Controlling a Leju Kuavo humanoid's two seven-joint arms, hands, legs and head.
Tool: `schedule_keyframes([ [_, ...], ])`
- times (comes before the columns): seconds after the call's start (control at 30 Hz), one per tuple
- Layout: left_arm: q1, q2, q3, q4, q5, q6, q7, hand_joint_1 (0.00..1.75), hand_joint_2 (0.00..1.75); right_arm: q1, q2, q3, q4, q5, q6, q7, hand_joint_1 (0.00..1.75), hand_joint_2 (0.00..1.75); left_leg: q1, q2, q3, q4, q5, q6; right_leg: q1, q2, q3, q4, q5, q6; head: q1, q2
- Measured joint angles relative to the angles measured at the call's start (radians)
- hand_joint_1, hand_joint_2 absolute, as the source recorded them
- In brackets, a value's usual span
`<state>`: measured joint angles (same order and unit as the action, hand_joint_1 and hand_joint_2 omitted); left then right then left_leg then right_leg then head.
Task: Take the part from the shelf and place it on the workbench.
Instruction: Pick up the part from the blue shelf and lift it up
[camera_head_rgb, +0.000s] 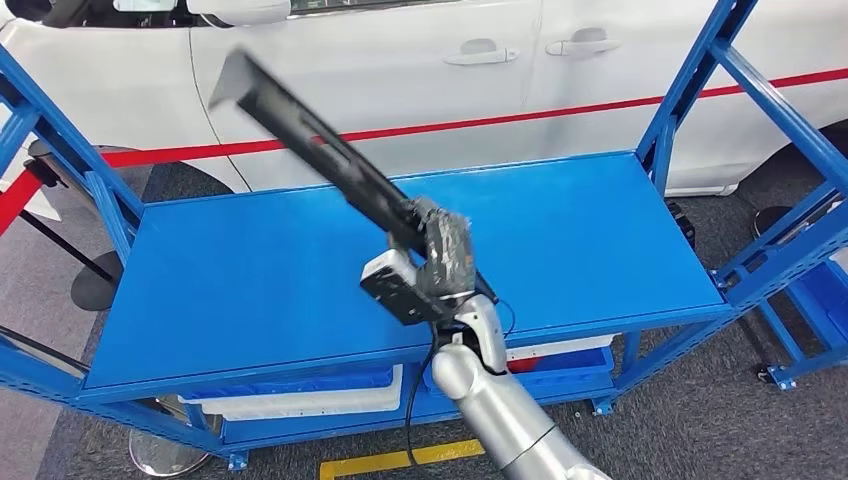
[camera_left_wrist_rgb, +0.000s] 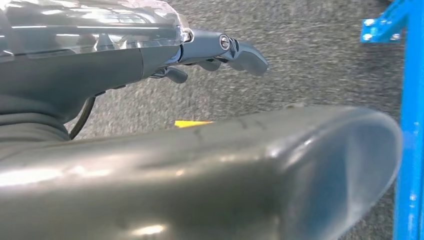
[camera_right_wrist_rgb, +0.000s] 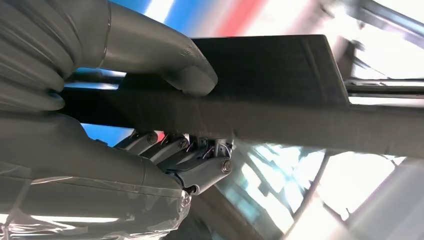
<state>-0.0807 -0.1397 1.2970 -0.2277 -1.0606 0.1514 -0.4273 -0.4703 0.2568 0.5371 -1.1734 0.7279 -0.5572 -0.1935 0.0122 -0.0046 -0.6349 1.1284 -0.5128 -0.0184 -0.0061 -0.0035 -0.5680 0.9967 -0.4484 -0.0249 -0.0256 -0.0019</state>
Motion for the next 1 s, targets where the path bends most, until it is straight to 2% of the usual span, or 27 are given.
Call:
schedule_keyframes([
  [0.03, 0.001, 0.0, 0.005, 0.0, 0.003, 0.001, 0.002, 0.0, 0.0, 0.006, -0.017, -0.007, -0.077, -0.03, 0.009, -0.005, 1.75, 1.75, 0.001, 0.0, -0.032, 0.072, -0.035, -0.004, 0.0, 0.0, -0.001, 0.0, 0.0, -0.002, -0.001, 0.0],
  [0.07, 0.001, 0.0, 0.011, 0.0, 0.006, 0.002, 0.003, 0.0, 0.0, 0.013, -0.038, -0.014, -0.154, -0.064, 0.016, -0.013, 1.75, 1.75, 0.003, 0.0, -0.061, 0.135, -0.058, -0.007, 0.0, -0.001, -0.002, 0.001, -0.001, -0.002, -0.001, 0.0],
  [0.1, 0.002, 0.0, 0.016, 0.0, 0.01, 0.002, 0.004, 0.0, 0.0, 0.021, -0.058, -0.02, -0.222, -0.098, 0.02, -0.022, 1.75, 1.75, 0.005, 0.001, -0.076, 0.167, -0.062, -0.009, 0.0, -0.001, -0.001, 0.002, -0.002, -0.001, -0.001, 0.0],
  [0.13, 0.003, -0.001, 0.019, 0.0, 0.012, 0.003, 0.004, 0.0, 0.0, 0.029, -0.078, -0.027, -0.291, -0.138, 0.022, -0.033, 1.75, 1.75, 0.006, 0.001, -0.073, 0.161, -0.045, -0.01, 0.0, -0.001, 0.0, 0.003, -0.005, 0.001, -0.001, 0.0],
  [0.17, 0.003, -0.001, 0.022, 0.0, 0.015, 0.005, 0.004, 0.0, 0.0, 0.037, -0.098, -0.033, -0.358, -0.179, 0.022, -0.045, 1.75, 1.75, 0.008, 0.001, -0.051, 0.114, -0.011, -0.01, -0.001, 0.001, 0.003, 0.005, -0.008, 0.004, -0.001, 0.0],
  [0.2, 0.004, -0.001, 0.024, 0.0, 0.015, 0.009, 0.004, 0.0, 0.0, 0.043, -0.114, -0.038, -0.415, -0.213, 0.021, -0.055, 1.75, 1.75, 0.009, 0.002, -0.018, 0.042, 0.028, -0.008, -0.002, 0.002, 0.006, 0.007, -0.012, 0.007, -0.001, 0.0],
  [0.23, 0.003, -0.001, 0.026, 0.0, 0.018, 0.013, 0.004, 0.0, 0.0, 0.051, -0.13, -0.043, -0.471, -0.244, 0.021, -0.065, 1.75, 1.75, 0.008, 0.001, 0.015, -0.023, 0.055, -0.005, -0.001, 0.004, 0.008, 0.01, -0.017, 0.011, -0.001, 0.0],
  [0.27, 0.002, -0.002, 0.03, 0.0, 0.022, 0.016, 0.002, 0.0, 0.0, 0.063, -0.146, -0.049, -0.523, -0.272, 0.02, -0.075, 1.75, 1.75, 0.006, 0.001, 0.04, -0.074, 0.069, 0.0, 0.0, 0.005, 0.009, 0.013, -0.02, 0.017, -0.001, 0.0],
  [0.3, 0.0, -0.004, 0.035, 0.001, 0.03, 0.018, 0.0, 0.0, 0.0, 0.081, -0.162, -0.056, -0.573, -0.298, 0.017, -0.086, 1.75, 1.75, 0.003, 0.0, 0.052, -0.1, 0.071, 0.005, 0.001, 0.005, 0.008, 0.015, -0.022, 0.022, -0.001, 0.0],
  [0.37, -0.002, -0.006, 0.048, 0.001, 0.046, 0.029, 0.007, 0.0, 0.0, 0.128, -0.191, -0.069, -0.667, -0.36, 0.009, -0.118, 1.75, 1.75, 0.0, -0.003, 0.057, -0.111, 0.063, 0.018, 0.001, 0.004, 0.007, 0.015, -0.023, 0.033, 0.0, 0.0],
  [0.43, -0.002, -0.007, 0.058, 0.001, 0.056, 0.045, 0.025, 0.0, 0.0, 0.181, -0.207, -0.083, -0.74, -0.429, -0.007, -0.165, 1.75, 1.75, 0.003, -0.003, 0.062, -0.119, 0.065, 0.032, -0.002, 0.003, 0.004, 0.03, -0.039, 0.044, 0.0, 0.0],
  [0.5, -0.003, -0.008, 0.07, 0.001, 0.066, 0.058, 0.045, 0.0, 0.0, 0.242, -0.216, -0.097, -0.799, -0.488, -0.023, -0.223, 1.75, 1.75, 0.005, -0.002, 0.068, -0.126, 0.068, 0.044, -0.005, 0.004, -0.036, 0.116, -0.089, 0.051, 0.002, 0.0],
  [0.57, -0.004, -0.01, 0.081, 0.001, 0.071, 0.065, 0.063, 0.0, 0.0, 0.312, -0.221, -0.104, -0.84, -0.519, -0.031, -0.277, 1.75, 1.75, 0.003, -0.002, 0.068, -0.125, 0.069, 0.049, -0.006, 0.005, -0.106, 0.25, -0.148, 0.055, 0.002, 0.0],
  [0.6, -0.004, -0.011, 0.085, 0.001, 0.071, 0.069, 0.069, 0.0, 0.0, 0.346, -0.222, -0.105, -0.854, -0.526, -0.033, -0.298, 1.75, 1.75, 0.002, -0.002, 0.067, -0.124, 0.069, 0.05, -0.007, 0.004, -0.13, 0.292, -0.158, 0.057, 0.002, 0.0],
  [0.63, -0.004, -0.012, 0.088, 0.001, 0.071, 0.072, 0.073, 0.0, 0.0, 0.379, -0.223, -0.105, -0.866, -0.53, -0.035, -0.316, 1.75, 1.75, 0.002, -0.002, 0.067, -0.123, 0.069, 0.05, -0.008, 0.004, -0.137, 0.297, -0.148, 0.057, 0.002, 0.0],
  [0.67, -0.005, -0.013, 0.091, 0.001, 0.072, 0.077, 0.075, 0.0, 0.0, 0.41, -0.223, -0.105, -0.875, -0.532, -0.035, -0.333, 1.75, 1.75, 0.002, -0.003, 0.067, -0.122, 0.068, 0.049, -0.009, 0.004, -0.122, 0.262, -0.119, 0.056, 0.002, 0.0],
  [0.73, -0.006, -0.015, 0.095, 0.001, 0.075, 0.086, 0.081, 0.0, 0.0, 0.471, -0.223, -0.102, -0.891, -0.537, -0.033, -0.365, 1.75, 1.75, 0.0, -0.005, 0.066, -0.116, 0.064, 0.044, -0.009, 0.004, -0.055, 0.126, -0.051, 0.052, 0.002, 0.0],
  [0.77, -0.006, -0.017, 0.097, 0.001, 0.077, 0.09, 0.083, 0.0, 0.0, 0.503, -0.222, -0.1, -0.897, -0.539, -0.031, -0.381, 1.75, 1.75, -0.002, -0.007, 0.065, -0.112, 0.062, 0.04, -0.008, 0.005, -0.028, 0.07, -0.028, 0.049, 0.002, 0.0],
  [0.8, -0.006, -0.017, 0.098, 0.001, 0.079, 0.094, 0.085, 0.0, 0.0, 0.535, -0.222, -0.098, -0.902, -0.54, -0.028, -0.396, 1.75, 1.75, -0.004, -0.008, 0.064, -0.11, 0.061, 0.036, -0.006, 0.005, -0.014, 0.039, -0.018, 0.045, 0.002, 0.0],
  [0.9, -0.006, -0.02, 0.107, 0.001, 0.085, 0.104, 0.086, 0.0, 0.0, 0.621, -0.219, -0.095, -0.914, -0.548, -0.005, -0.439, 1.75, 1.75, -0.006, -0.008, 0.063, -0.11, 0.063, 0.019, -0.005, 0.006, -0.016, 0.03, -0.01, 0.029, 0.001, 0.0],
  [0.93, -0.005, -0.021, 0.11, 0.001, 0.087, 0.107, 0.086, 0.0, 0.0, 0.645, -0.218, -0.095, -0.918, -0.558, 0.012, -0.453, 1.75, 1.75, -0.005, -0.007, 0.06, -0.104, 0.054, 0.014, -0.006, 0.005, -0.018, 0.027, -0.005, 0.021, 0.001, 0.0],
  [0.97, -0.005, -0.022, 0.113, 0.001, 0.088, 0.109, 0.086, 0.0, 0.0, 0.668, -0.217, -0.094, -0.924, -0.573, 0.032, -0.468, 1.75, 1.75, -0.004, -0.005, 0.053, -0.084, 0.031, 0.009, -0.008, 0.004, -0.021, 0.024, 0.0, 0.014, 0.001, 0.0],
  [1.0, -0.005, -0.023, 0.115, 0.001, 0.089, 0.111, 0.085, 0.0, 0.0, 0.692, -0.215, -0.093, -0.931, -0.593, 0.055, -0.481, 1.75, 1.75, -0.003, -0.004, 0.039, -0.041, -0.007, 0.004, -0.009, 0.003, -0.027, 0.022, 0.006, 0.008, 0.0, 0.0],
])
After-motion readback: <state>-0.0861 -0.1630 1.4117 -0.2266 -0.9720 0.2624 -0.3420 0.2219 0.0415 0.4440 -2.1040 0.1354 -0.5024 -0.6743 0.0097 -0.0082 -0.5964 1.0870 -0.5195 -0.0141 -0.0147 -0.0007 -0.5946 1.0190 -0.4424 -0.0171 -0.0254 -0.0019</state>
